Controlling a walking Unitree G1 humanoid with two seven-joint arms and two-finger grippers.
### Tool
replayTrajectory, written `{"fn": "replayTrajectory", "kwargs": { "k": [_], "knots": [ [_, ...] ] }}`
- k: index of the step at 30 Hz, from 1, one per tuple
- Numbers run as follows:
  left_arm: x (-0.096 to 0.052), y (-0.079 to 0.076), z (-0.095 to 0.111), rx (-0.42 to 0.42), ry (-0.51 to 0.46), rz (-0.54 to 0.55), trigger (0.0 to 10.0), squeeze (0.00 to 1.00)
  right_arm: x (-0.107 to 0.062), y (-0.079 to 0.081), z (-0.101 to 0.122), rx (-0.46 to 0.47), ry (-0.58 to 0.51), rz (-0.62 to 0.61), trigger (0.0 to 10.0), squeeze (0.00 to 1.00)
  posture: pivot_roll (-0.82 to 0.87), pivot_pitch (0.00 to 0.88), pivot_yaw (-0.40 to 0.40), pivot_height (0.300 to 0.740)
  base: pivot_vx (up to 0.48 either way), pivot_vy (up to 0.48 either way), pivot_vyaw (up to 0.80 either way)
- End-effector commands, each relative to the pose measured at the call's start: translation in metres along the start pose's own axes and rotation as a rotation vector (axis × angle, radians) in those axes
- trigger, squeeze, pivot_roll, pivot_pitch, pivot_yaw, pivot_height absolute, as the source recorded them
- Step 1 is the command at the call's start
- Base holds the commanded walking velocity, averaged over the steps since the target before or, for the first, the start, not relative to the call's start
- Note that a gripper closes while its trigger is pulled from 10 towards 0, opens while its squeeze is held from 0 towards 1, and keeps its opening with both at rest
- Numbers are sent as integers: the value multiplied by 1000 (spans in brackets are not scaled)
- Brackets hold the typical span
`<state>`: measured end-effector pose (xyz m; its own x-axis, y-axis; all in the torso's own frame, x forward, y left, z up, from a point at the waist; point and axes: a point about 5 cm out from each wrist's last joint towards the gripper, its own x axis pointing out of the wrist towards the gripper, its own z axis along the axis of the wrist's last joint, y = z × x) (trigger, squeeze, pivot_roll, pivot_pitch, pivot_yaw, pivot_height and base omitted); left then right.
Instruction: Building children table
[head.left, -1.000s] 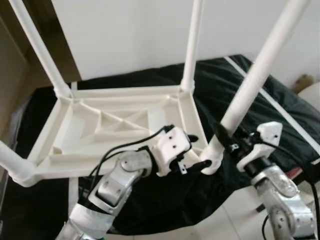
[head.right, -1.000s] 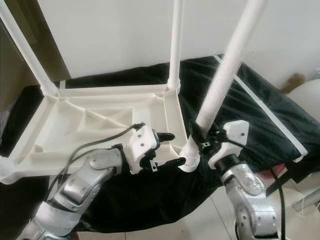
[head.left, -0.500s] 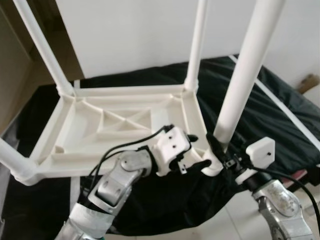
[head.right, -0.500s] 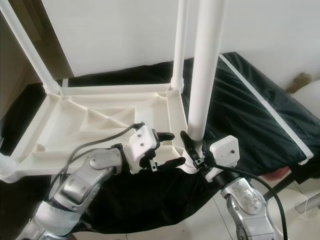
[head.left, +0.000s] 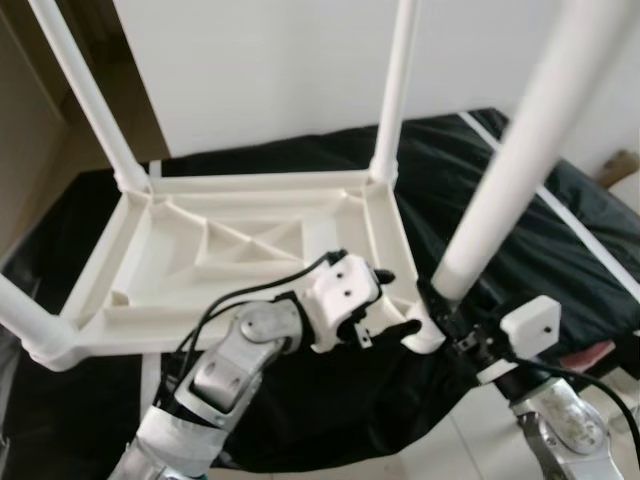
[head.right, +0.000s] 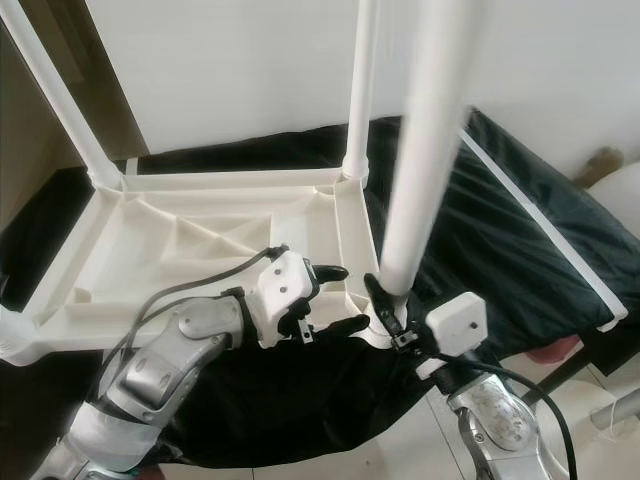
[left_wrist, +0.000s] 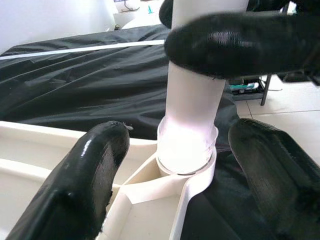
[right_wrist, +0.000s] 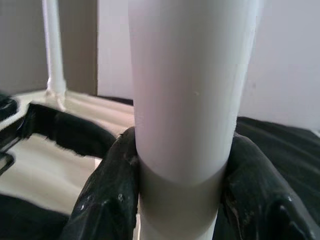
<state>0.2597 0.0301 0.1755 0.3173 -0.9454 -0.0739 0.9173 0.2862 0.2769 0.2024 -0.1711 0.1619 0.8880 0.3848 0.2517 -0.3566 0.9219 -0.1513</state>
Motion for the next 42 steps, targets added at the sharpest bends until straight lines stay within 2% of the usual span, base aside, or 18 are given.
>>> {"fn": "replayTrajectory", "kwargs": {
  "k": [1, 5, 7, 15, 19, 23, 29, 34, 36, 42],
  "knots": [
    [-1, 0, 4, 11, -12, -38, 10000, 0, -12, -7, -29, 66, 171, -69, 10000, 0, -68, 39, 41, 740, 0, 0, 0],
    [0, 1, 5, 10, -13, -39, 10000, 0, -8, -15, -35, 127, 211, -142, 10000, 0, -69, 43, 46, 740, 0, 0, 0],
    [0, 1, 5, 11, -12, -40, 10000, 0, -5, -13, -35, 139, 216, -126, 10000, 0, -69, 44, 49, 740, 0, 0, 0],
    [0, 2, 5, 13, -11, -43, 10000, 0, 5, -9, -29, 48, 212, 57, 10000, 0, -71, 46, 54, 740, 0, 0, 0],
    [-1, 2, 5, 13, -11, -41, 10000, 0, 3, -9, -26, -43, 230, 182, 10000, 0, -69, 50, 53, 740, 0, 0, 0],
    [-1, 2, 5, 14, -10, -41, 10000, 0, 0, -11, -28, -58, 253, 214, 10000, 0, -66, 53, 52, 740, 0, 0, 0],
    [-2, 3, 6, 14, -11, -37, 10000, 0, -2, -16, -33, 4, 279, 217, 10000, 0, -62, 53, 51, 740, 0, 0, 0],
    [-2, 3, 6, 12, -11, -39, 10000, 0, 2, -23, -35, 155, 301, 178, 10000, 0, -64, 53, 54, 740, 0, 0, 0],
    [-2, 3, 6, 12, -11, -39, 10000, 0, 2, -23, -35, 155, 301, 178, 10000, 0, -64, 53, 54, 740, 0, 0, 0],
    [-1, 3, 6, 14, -10, -43, 10000, 0, 8, -28, -35, 231, 320, 175, 10000, 0, -67, 48, 55, 740, 0, 0, 0]
  ]
}}
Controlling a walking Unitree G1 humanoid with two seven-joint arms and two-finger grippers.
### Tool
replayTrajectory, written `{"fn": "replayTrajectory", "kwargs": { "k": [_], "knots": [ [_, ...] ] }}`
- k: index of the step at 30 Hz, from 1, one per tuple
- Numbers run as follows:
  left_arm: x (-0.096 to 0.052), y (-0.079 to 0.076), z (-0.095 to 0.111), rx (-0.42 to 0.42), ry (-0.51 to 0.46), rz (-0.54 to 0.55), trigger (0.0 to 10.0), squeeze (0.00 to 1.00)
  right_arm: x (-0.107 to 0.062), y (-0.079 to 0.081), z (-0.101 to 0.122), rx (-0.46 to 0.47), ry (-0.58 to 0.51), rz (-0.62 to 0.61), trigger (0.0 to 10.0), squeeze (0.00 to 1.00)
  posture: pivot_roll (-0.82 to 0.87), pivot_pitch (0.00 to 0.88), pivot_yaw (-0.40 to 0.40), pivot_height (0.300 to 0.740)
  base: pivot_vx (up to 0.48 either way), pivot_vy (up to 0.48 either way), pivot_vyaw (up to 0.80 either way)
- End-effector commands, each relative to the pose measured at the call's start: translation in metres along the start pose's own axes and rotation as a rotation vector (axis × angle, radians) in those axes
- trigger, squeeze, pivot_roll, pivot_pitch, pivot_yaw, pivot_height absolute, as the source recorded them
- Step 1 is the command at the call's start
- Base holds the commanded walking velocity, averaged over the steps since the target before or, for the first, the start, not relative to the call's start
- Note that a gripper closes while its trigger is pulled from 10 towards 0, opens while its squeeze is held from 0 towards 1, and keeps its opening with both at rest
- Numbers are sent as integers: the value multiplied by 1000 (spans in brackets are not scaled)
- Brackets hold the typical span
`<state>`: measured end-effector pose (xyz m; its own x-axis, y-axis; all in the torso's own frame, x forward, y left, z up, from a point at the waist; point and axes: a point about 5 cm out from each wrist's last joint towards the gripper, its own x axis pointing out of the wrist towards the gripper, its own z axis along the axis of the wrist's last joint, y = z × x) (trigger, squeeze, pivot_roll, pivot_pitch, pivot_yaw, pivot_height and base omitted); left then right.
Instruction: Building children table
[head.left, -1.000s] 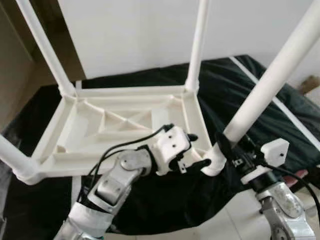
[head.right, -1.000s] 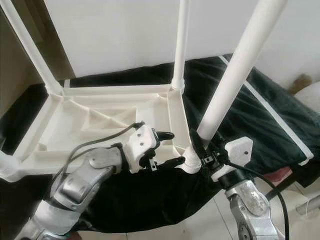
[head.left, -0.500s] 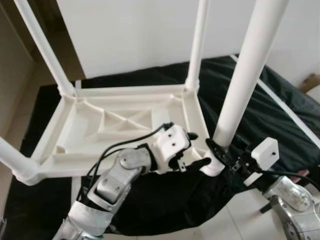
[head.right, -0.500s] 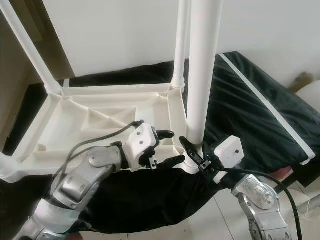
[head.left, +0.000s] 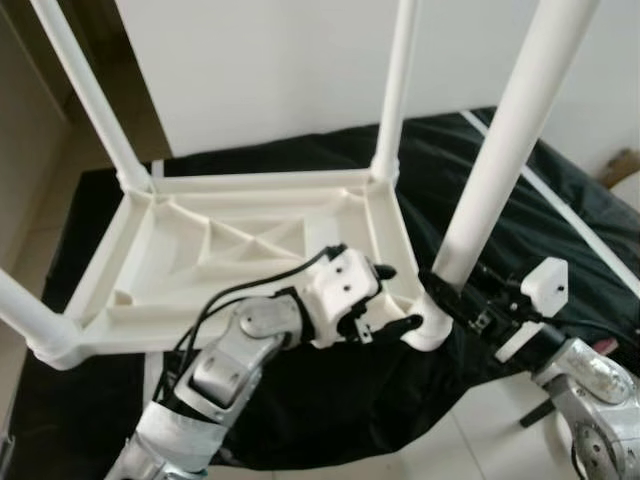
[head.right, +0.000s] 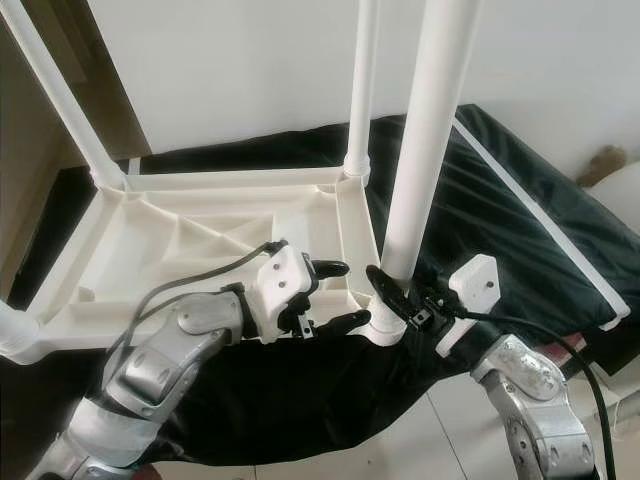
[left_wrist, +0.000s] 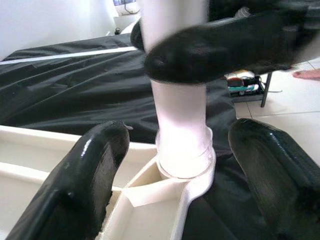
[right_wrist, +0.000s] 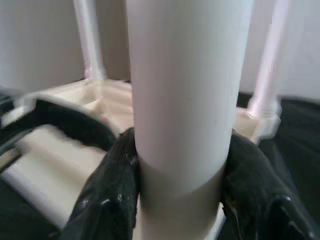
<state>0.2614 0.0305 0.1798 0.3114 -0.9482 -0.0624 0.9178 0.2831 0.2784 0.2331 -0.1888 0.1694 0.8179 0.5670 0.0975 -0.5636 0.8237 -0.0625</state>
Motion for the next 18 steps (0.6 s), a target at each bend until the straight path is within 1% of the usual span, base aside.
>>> {"fn": "replayTrajectory", "kwargs": {
  "k": [1, 3, 10, 12, 15, 16, 18],
  "knots": [
    [-1, 0, 2, 13, 2, -41, 10000, 0, -10, -2, -34, 133, 168, -43, 10000, 0, -66, 47, 53, 740, 0, 0, 0],
    [-1, 0, 3, 12, 0, -41, 10000, 0, -11, -5, -35, 163, 163, -63, 10000, 0, -65, 45, 53, 740, 0, 0, 0],
    [0, -1, 2, 11, 0, -43, 10000, 0, -11, -7, -37, 197, 168, -93, 10000, 0, -66, 42, 53, 740, 0, 0, 0],
    [0, -2, 2, 10, 0, -45, 10000, 0, -11, -8, -37, 181, 166, -109, 10000, 0, -67, 41, 53, 740, 0, 0, 0],
    [0, -3, 2, 10, 1, -49, 10000, 0, -10, -15, -38, 162, 159, -202, 10000, 0, -67, 40, 51, 740, 0, 0, 0],
    [0, -3, 2, 10, 1, -49, 10000, 0, -10, -15, -38, 162, 159, -202, 10000, 0, -67, 40, 51, 740, 0, 0, 0],
    [1, -3, 1, 10, 1, -48, 10000, 0, -6, -17, -39, 129, 164, -275, 10000, 0, -66, 37, 49, 740, 0, 0, 0]
  ]
}}
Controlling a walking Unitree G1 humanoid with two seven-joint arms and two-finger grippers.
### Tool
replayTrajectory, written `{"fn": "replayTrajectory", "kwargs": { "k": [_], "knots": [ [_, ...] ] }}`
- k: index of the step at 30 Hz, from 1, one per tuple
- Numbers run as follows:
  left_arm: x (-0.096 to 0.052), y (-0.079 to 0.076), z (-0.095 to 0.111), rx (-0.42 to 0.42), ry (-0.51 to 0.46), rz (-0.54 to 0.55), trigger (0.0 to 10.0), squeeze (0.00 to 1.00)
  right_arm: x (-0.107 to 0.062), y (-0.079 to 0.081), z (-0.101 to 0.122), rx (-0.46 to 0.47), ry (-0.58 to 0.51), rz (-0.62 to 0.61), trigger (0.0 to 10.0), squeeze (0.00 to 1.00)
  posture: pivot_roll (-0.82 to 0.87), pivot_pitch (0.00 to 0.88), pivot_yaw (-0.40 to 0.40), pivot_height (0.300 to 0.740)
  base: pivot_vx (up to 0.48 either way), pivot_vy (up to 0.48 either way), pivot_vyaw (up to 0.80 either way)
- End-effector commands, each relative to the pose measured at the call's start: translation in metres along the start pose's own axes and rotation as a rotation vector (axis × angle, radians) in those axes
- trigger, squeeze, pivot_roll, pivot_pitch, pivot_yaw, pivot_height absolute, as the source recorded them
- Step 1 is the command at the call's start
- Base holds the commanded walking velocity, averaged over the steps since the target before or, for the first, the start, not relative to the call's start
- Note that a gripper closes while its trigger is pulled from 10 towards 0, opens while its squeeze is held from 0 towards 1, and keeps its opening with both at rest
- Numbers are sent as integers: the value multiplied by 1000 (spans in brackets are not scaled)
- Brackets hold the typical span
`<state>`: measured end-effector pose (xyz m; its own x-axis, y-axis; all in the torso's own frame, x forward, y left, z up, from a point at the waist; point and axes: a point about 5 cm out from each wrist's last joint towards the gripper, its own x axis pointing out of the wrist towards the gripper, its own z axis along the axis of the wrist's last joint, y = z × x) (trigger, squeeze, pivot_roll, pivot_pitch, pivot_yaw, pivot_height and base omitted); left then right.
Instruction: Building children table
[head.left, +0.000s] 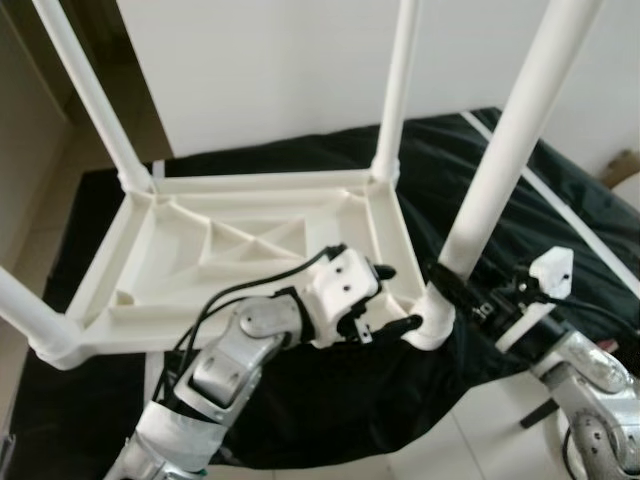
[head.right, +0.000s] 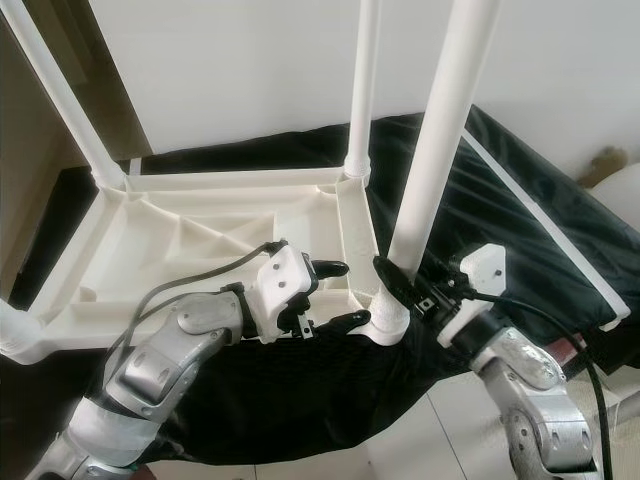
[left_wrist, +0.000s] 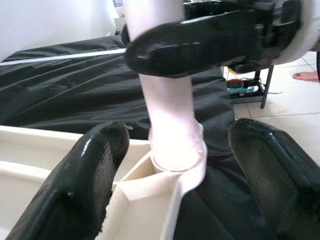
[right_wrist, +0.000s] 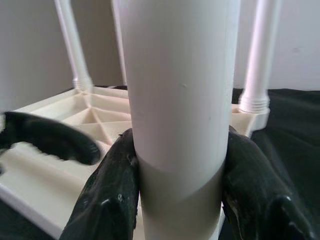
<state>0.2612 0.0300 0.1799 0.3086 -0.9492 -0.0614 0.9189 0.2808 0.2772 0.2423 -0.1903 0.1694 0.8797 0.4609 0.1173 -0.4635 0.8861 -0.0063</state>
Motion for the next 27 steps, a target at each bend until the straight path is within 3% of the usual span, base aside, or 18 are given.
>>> {"fn": "replayTrajectory", "kwargs": {
  "k": [1, 6, 14, 18, 27],
  "knots": [
    [0, -2, 1, 11, 3, -46, 10000, 0, -12, -14, -37, 73, 181, -156, 10000, 0, -66, 37, 49, 740, 0, 0, 0],
    [1, -4, 0, 8, 1, -48, 10000, 0, 2, -4, -35, 19, 152, -289, 10000, 0, -66, 32, 46, 740, 0, 0, 0],
    [5, -4, 1, 9, -6, -49, 10000, 0, 37, 25, -34, 92, 104, -634, 10000, 0, -65, 13, 33, 740, 0, 0, 0],
    [6, -4, 1, 9, -9, -46, 10000, 0, 45, 27, -34, 103, 103, -688, 10000, 0, -59, 6, 28, 740, 0, 0, 0],
    [10, -4, 0, -4, -15, -29, 10000, 0, 44, 30, -25, 77, 39, -664, 10000, 0, -68, 0, 23, 740, 0, 0, 0]
  ]
}}
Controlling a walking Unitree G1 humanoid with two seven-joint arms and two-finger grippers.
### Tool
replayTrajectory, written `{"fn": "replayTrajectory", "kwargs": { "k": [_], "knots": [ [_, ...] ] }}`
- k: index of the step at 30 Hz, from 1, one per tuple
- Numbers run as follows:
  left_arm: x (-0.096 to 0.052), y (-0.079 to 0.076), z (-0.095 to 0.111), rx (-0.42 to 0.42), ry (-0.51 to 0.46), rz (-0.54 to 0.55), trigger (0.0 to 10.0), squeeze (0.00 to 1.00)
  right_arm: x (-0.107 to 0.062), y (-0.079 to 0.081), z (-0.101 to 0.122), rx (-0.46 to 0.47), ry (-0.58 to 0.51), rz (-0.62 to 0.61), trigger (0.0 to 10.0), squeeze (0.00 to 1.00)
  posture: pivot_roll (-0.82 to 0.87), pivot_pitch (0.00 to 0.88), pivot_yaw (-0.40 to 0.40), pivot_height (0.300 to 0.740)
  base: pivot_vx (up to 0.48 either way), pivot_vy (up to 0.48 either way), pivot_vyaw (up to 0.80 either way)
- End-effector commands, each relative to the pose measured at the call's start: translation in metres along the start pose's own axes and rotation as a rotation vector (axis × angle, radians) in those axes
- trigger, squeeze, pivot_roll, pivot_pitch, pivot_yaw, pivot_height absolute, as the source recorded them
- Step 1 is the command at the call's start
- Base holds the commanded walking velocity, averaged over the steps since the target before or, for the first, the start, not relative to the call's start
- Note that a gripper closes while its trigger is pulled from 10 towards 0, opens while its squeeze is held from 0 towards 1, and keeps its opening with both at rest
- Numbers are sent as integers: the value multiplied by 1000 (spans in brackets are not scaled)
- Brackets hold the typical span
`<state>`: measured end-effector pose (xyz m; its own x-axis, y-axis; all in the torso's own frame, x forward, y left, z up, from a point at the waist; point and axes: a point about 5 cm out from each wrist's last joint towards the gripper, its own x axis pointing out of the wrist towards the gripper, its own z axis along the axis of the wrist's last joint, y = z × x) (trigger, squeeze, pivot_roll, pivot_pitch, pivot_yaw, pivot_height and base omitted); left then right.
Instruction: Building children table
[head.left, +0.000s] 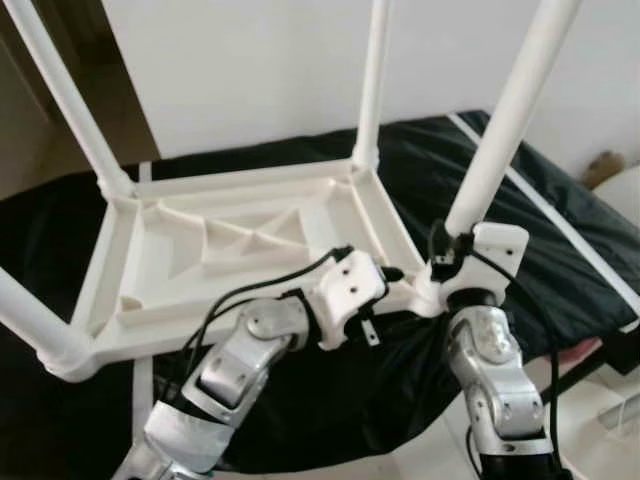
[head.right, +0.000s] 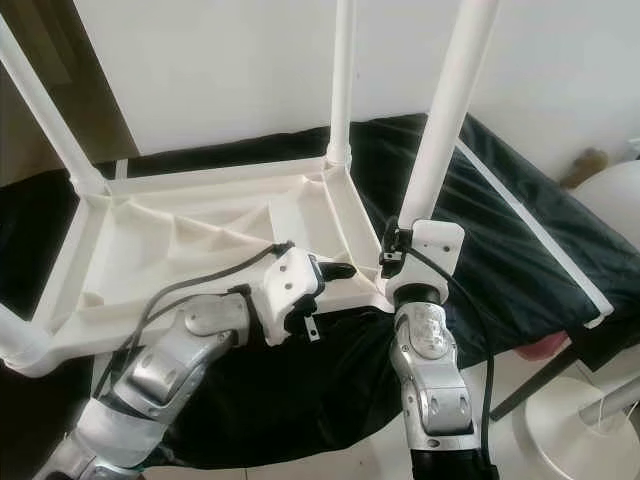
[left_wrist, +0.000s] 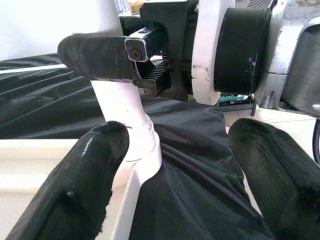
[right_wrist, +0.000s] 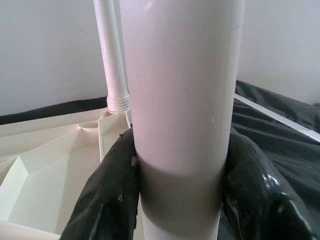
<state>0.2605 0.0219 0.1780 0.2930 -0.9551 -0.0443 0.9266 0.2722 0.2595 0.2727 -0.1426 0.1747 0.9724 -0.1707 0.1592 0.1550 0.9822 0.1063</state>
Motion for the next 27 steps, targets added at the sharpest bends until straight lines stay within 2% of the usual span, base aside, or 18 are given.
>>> {"fn": "replayTrajectory", "kwargs": {
  "k": [1, 3, 4, 5, 11, 15, 22, 23, 24, 25, 26, 27],
  "knots": [
    [2, 0, 0, 13, 6, -17, 10000, 0, -6, -3, -24, 18, 123, -20, 10000, 0, -68, 0, 23, 740, 0, 0, 0],
    [2, 0, 0, 11, 5, -16, 10000, 0, -7, -2, -23, 25, 116, -21, 10000, 0, -68, 0, 23, 740, 0, 0, 0],
    [2, -1, 0, 10, 5, -16, 10000, 0, -8, -2, -21, 32, 107, -16, 10000, 584, -68, 0, 23, 740, 0, 0, 0],
    [2, -2, -1, 11, 5, -17, 10000, 0, -9, -3, -20, 42, 97, -22, 10000, 1000, -71, 0, 21, 740, 0, 0, 0],
    [1, 0, -1, 24, 9, -10, 10000, 0, -10, -7, -12, 39, 35, -57, 10000, 1000, -65, 0, 20, 740, 0, 0, 0],
    [2, 2, -1, 26, 8, -6, 10000, 0, -7, -14, -10, 53, 24, -27, 10000, 1000, -65, 0, 22, 740, 0, 0, 0],
    [5, 1, -4, 32, 9, 9, 10000, 0, 4, -31, -9, 21, 21, 122, 10000, 1000, -72, 0, 30, 740, 0, 0, 0],
    [6, 1, -4, 23, 2, 9, 10000, 0, 5, -35, -11, -3, 31, 177, 10000, 753, -75, 0, 29, 740, 0, 0, 0],
    [7, 1, -6, 8, 2, 14, 10000, 0, 8, -39, -14, -11, 51, 230, 10000, 157, -77, 0, 32, 740, 0, 0, 0],
    [7, 1, -6, 8, 2, 14, 10000, 0, 8, -39, -14, -11, 51, 230, 10000, 157, -77, 0, 32, 740, 0, 0, 0],
    [9, 2, -9, -29, 12, 27, 10000, 0, 11, -45, -18, -47, 66, 318, 10000, 0, -77, 0, 34, 740, 0, 0, 0],
    [10, 2, -10, -43, 17, 30, 10000, 0, 11, -46, -19, -55, 70, 347, 10000, 0, -77, 0, 34, 740, 0, 0, 0]
  ]
}}
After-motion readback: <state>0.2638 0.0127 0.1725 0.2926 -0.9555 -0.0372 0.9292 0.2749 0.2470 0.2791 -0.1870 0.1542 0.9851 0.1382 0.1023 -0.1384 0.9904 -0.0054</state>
